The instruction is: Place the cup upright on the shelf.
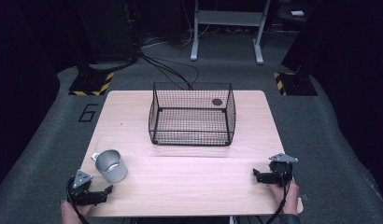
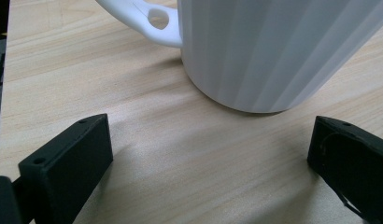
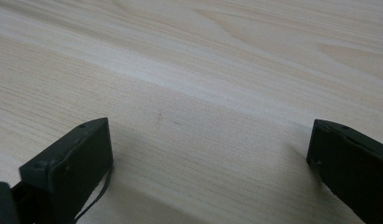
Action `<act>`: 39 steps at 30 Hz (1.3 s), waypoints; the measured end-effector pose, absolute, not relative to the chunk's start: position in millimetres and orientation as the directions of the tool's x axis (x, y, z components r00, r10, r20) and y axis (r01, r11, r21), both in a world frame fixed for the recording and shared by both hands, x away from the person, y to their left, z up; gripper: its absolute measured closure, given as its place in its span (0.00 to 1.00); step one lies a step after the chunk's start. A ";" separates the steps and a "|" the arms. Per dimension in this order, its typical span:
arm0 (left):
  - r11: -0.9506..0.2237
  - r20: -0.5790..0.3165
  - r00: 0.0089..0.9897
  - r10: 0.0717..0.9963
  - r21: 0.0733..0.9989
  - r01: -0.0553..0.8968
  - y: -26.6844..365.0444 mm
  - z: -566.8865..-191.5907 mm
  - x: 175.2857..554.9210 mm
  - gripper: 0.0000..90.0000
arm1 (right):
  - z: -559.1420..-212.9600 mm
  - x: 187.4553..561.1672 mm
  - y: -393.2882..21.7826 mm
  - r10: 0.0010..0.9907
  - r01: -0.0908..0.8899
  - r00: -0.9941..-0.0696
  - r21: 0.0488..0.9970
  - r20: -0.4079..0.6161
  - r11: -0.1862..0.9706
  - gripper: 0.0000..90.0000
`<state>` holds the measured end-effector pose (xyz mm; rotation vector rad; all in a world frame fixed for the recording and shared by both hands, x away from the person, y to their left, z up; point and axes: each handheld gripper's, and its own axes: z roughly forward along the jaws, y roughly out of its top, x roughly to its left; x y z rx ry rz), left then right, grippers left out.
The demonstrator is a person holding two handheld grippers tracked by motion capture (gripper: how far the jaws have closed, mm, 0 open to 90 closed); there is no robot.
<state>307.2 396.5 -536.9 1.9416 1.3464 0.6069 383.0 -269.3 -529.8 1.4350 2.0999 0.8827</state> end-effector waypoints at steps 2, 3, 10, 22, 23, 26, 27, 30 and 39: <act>-0.219 -0.009 0.350 0.937 0.764 0.607 396.5 -537.8 307.2 0.00 | -529.8 382.9 -269.4 0.932 0.647 -0.362 0.718 -0.008 0.257 0.00; -0.218 -0.019 0.356 0.934 0.760 0.612 398.0 -536.9 307.2 0.00 | -529.8 382.9 -269.3 0.932 0.648 -0.361 0.718 -0.007 0.256 0.00; -0.214 -0.027 0.364 0.931 0.766 0.605 398.0 -536.8 307.1 0.00 | -529.9 382.9 -269.4 0.932 0.647 -0.362 0.718 -0.006 0.256 0.00; -0.232 -0.016 0.384 0.923 0.773 0.590 399.6 -533.6 303.6 0.00 | -530.0 383.3 -268.9 0.933 0.646 -0.360 0.719 -0.006 0.255 0.00; -0.226 -0.025 0.385 0.922 0.775 0.591 401.5 -531.6 302.1 0.00 | -530.0 383.3 -268.9 0.933 0.647 -0.360 0.719 -0.006 0.255 0.00; -0.227 -0.021 0.391 0.920 0.785 0.577 402.1 -525.9 299.6 0.00 | -530.2 383.2 -268.8 0.933 0.645 -0.359 0.721 -0.007 0.254 0.00; -0.230 -0.018 0.394 0.919 0.787 0.572 402.4 -522.7 298.6 0.00 | -530.1 383.2 -268.8 0.933 0.646 -0.359 0.720 -0.006 0.253 0.00; -0.229 -0.012 0.394 0.919 0.797 0.559 403.0 -515.6 296.6 0.00 | -530.1 383.4 -268.6 0.934 0.647 -0.357 0.719 -0.006 0.252 0.00; -0.245 0.020 0.419 0.908 0.835 0.493 398.9 -480.5 293.9 0.00 | -530.0 383.4 -268.6 0.934 0.647 -0.357 0.720 -0.005 0.251 0.00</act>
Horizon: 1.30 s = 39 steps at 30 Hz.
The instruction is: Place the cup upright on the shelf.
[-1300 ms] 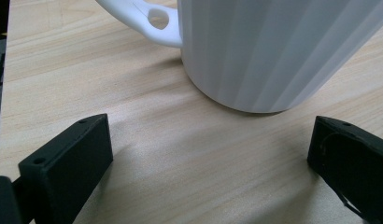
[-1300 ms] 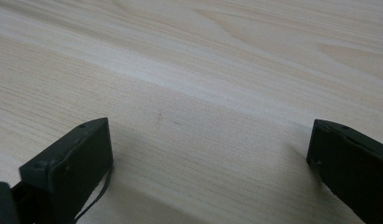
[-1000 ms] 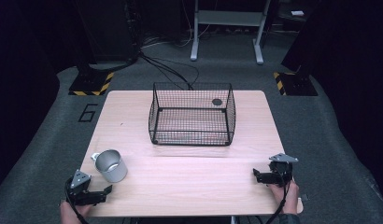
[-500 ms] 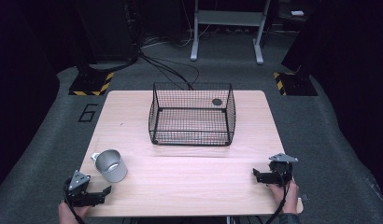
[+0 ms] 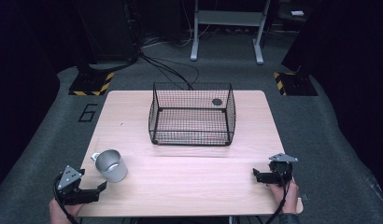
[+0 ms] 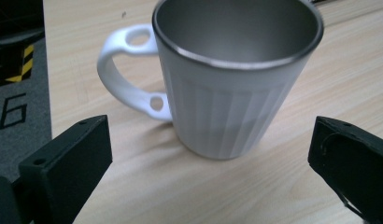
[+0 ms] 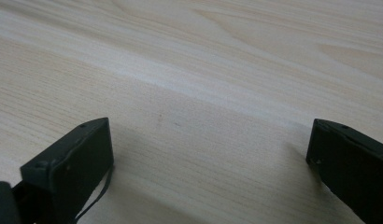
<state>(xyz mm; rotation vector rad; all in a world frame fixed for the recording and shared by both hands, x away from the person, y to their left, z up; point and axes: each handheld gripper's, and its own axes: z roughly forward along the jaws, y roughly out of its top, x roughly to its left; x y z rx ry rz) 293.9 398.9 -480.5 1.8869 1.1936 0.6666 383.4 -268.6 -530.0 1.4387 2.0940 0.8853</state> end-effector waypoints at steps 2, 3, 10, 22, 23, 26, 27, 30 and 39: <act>-0.251 0.025 0.423 0.906 0.837 0.486 398.6 -476.0 295.9 0.00 | -530.0 383.4 -268.7 0.934 0.647 -0.357 0.720 -0.005 0.251 0.00; -0.251 0.025 0.423 0.906 0.837 0.486 398.6 -476.0 295.9 0.00 | -530.0 383.4 -268.7 0.934 0.647 -0.357 0.720 -0.005 0.251 0.00; -0.259 0.028 0.456 0.890 0.853 0.454 394.8 -457.4 302.4 0.00 | -530.0 383.4 -268.7 0.934 0.648 -0.356 0.719 -0.005 0.251 0.00; -0.273 0.023 0.492 0.870 0.854 0.442 384.0 -449.3 324.6 0.00 | -530.0 383.4 -268.7 0.934 0.648 -0.357 0.719 -0.005 0.251 0.00; -0.276 0.024 0.494 0.869 0.852 0.444 383.1 -449.2 326.5 0.00 | -530.0 383.4 -268.7 0.934 0.647 -0.357 0.720 -0.004 0.251 0.00; -0.269 0.021 0.492 0.870 0.858 0.438 379.5 -450.5 331.6 0.00 | -530.0 383.4 -268.7 0.934 0.647 -0.358 0.720 -0.005 0.252 0.00; -0.277 0.022 0.499 0.866 0.852 0.444 379.2 -450.4 333.1 0.00 | -530.0 383.4 -268.7 0.934 0.647 -0.358 0.720 -0.005 0.252 0.00; -0.275 0.018 0.498 0.867 0.851 0.447 375.1 -452.3 337.8 0.00 | -530.0 383.3 -268.8 0.933 0.647 -0.359 0.719 -0.005 0.253 0.00; -0.284 0.019 0.499 0.866 0.841 0.460 369.8 -457.3 344.4 0.00 | -530.0 383.3 -268.8 0.934 0.647 -0.358 0.720 -0.005 0.252 0.00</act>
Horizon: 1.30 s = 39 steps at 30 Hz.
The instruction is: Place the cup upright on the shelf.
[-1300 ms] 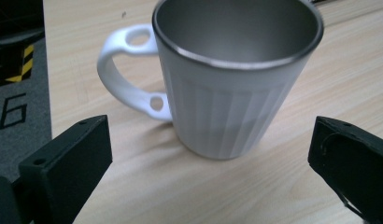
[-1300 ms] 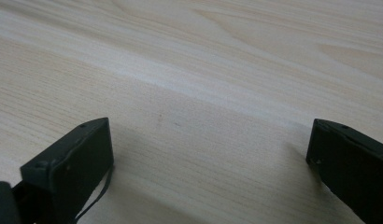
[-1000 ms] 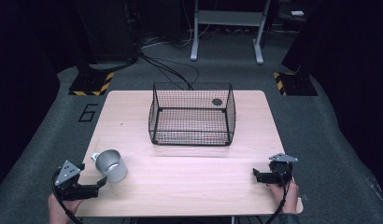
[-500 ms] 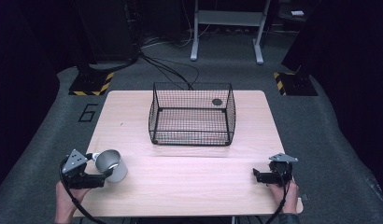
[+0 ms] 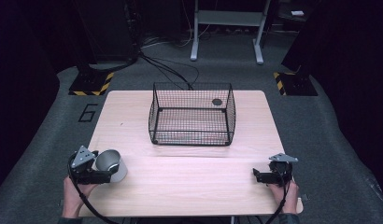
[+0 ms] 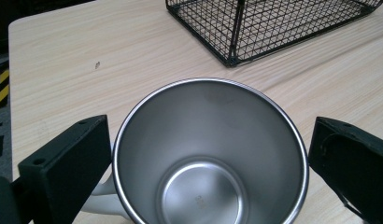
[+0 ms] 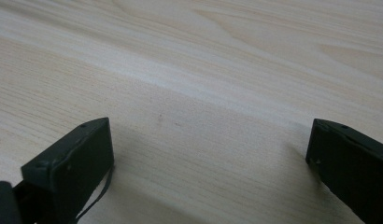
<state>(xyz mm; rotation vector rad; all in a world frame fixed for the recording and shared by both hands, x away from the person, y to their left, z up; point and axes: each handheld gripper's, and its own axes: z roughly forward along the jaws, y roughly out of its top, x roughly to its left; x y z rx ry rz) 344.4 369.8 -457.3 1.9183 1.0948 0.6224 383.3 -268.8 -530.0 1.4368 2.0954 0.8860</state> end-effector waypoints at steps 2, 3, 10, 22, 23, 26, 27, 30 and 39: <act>-0.286 0.021 0.499 0.866 0.840 0.460 368.5 -460.0 345.9 0.00 | -530.0 383.3 -268.8 0.933 0.647 -0.359 0.720 -0.005 0.253 0.00; -0.286 0.021 0.499 0.866 0.840 0.460 368.5 -460.0 345.9 0.00 | -530.1 383.3 -268.7 0.934 0.646 -0.358 0.720 -0.005 0.252 0.00; -0.313 0.053 0.496 0.866 0.833 0.457 365.3 -460.7 345.2 0.01 | -530.1 383.3 -268.8 0.933 0.646 -0.359 0.720 -0.006 0.253 0.00; -0.326 0.092 0.480 0.872 0.841 0.431 364.0 -463.2 342.1 0.06 | -530.1 383.3 -268.7 0.933 0.647 -0.359 0.720 -0.005 0.253 0.00; -0.324 0.092 0.481 0.872 0.844 0.427 364.3 -463.6 341.9 0.06 | -530.1 383.3 -268.7 0.933 0.646 -0.359 0.720 -0.005 0.253 0.00; -0.335 0.093 0.497 0.863 0.842 0.424 365.1 -463.3 342.3 0.06 | -530.1 383.3 -268.7 0.933 0.646 -0.359 0.720 -0.005 0.252 0.00; -0.334 0.092 0.499 0.862 0.843 0.421 365.1 -463.3 342.4 0.06 | -530.1 383.3 -268.7 0.934 0.646 -0.358 0.720 -0.005 0.252 0.00; -0.336 0.093 0.502 0.860 0.844 0.418 364.6 -463.3 342.4 0.07 | -530.1 383.3 -268.8 0.933 0.646 -0.359 0.720 -0.006 0.253 0.00; -0.339 0.099 0.513 0.853 0.851 0.400 362.3 -455.2 344.0 0.07 | -530.0 383.3 -268.7 0.934 0.647 -0.357 0.720 -0.004 0.251 0.00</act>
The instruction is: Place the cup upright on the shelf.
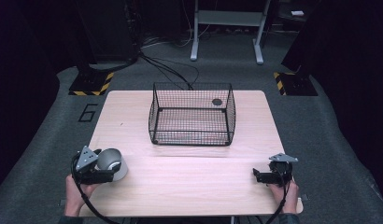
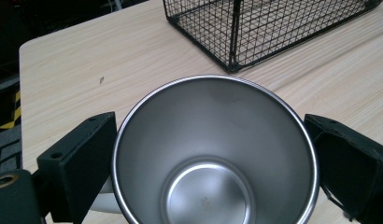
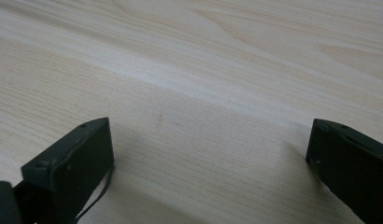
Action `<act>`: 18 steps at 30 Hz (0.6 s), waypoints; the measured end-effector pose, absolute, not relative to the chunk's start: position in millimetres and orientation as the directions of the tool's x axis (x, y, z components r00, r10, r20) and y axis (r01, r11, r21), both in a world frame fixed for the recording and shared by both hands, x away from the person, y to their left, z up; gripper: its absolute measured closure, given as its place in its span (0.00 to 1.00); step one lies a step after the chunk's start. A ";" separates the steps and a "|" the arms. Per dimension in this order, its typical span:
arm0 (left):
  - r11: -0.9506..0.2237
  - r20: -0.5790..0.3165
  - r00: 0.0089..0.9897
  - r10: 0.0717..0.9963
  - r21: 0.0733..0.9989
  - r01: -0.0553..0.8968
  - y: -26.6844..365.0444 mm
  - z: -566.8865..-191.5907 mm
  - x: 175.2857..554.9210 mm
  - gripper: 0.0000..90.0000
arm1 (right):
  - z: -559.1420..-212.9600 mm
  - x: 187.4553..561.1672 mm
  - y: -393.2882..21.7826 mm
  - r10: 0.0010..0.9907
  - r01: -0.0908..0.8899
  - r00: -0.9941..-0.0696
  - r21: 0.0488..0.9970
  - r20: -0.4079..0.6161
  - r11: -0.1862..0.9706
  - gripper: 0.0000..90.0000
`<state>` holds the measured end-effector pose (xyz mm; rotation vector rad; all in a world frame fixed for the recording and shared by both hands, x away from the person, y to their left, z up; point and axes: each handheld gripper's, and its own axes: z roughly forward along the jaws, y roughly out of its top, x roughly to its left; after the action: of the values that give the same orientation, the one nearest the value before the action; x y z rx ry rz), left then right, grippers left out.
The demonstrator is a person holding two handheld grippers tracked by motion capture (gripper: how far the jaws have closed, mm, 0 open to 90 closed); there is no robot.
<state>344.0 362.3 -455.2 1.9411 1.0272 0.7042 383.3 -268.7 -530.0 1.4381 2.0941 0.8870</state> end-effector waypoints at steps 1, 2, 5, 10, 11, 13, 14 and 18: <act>-0.339 0.099 0.513 0.853 0.851 0.400 362.3 -455.2 344.0 0.07 | -530.0 383.3 -268.7 0.934 0.647 -0.357 0.720 -0.004 0.251 0.00; -0.346 0.103 0.519 0.848 0.850 0.396 361.3 -452.9 344.7 0.07 | -530.0 383.3 -268.8 0.933 0.647 -0.359 0.720 -0.005 0.252 0.00; -0.352 0.109 0.522 0.846 0.849 0.394 360.0 -450.6 345.4 0.07 | -530.0 383.3 -268.8 0.933 0.647 -0.359 0.720 -0.005 0.252 0.00; -0.358 0.109 0.536 0.837 0.851 0.385 357.1 -446.2 347.7 0.07 | -530.0 383.3 -268.8 0.933 0.647 -0.359 0.720 -0.005 0.253 0.00; -0.363 0.113 0.538 0.836 0.849 0.385 356.4 -445.3 348.3 0.07 | -530.0 383.3 -268.8 0.933 0.647 -0.359 0.720 -0.005 0.253 0.00; -0.364 0.108 0.548 0.829 0.849 0.383 354.1 -442.9 350.0 0.07 | -530.1 383.2 -268.7 0.933 0.645 -0.360 0.721 -0.007 0.254 0.00; -0.365 0.107 0.553 0.827 0.849 0.382 353.6 -442.1 350.6 0.07 | -530.1 383.2 -268.7 0.933 0.645 -0.360 0.721 -0.007 0.254 0.00; -0.373 0.111 0.564 0.818 0.849 0.373 350.0 -438.9 352.7 0.07 | -530.0 383.0 -268.5 0.934 0.647 -0.358 0.720 -0.005 0.251 0.00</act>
<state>352.7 350.0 -438.9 1.9712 0.9571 0.6811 383.0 -268.5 -530.0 1.4375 2.0950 0.8867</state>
